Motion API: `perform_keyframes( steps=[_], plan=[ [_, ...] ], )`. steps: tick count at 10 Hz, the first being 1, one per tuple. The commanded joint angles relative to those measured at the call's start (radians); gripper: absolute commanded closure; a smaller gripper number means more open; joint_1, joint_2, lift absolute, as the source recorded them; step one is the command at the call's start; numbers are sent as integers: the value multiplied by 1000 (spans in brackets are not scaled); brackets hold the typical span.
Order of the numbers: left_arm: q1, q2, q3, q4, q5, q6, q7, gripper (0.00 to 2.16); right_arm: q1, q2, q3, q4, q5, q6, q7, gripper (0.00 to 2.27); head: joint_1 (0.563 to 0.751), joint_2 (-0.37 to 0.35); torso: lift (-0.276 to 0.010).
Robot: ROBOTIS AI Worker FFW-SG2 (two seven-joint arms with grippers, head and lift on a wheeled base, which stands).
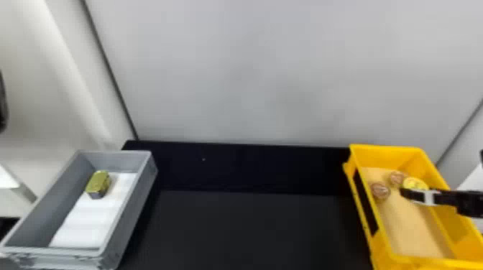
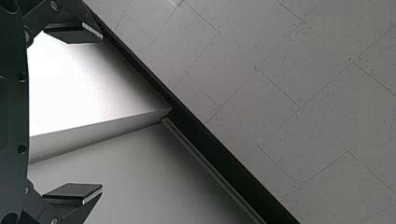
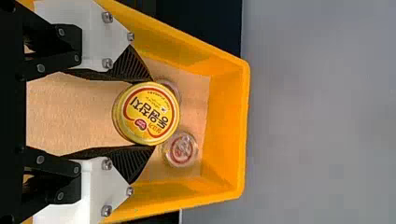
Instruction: Pick up the round yellow can and place it in the yellow rectangular box
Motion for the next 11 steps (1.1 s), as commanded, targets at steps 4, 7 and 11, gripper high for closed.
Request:
perform_keyframes(
  steps=[4, 7, 11],
  plan=[
    [-3, -3, -2, 0, 0, -2, 0, 144, -9, -2, 11, 116, -79, 16, -53, 613, 663, 54, -10],
    [-1, -6, -2, 0, 0, -2, 0, 142, 12, -2, 11, 142, -80, 30, -54, 613, 663, 54, -10],
    [-1, -6, -2, 0, 0, -5, 0, 144, 26, -4, 20, 163, -89, 42, -69, 613, 663, 54, -10]
  ],
)
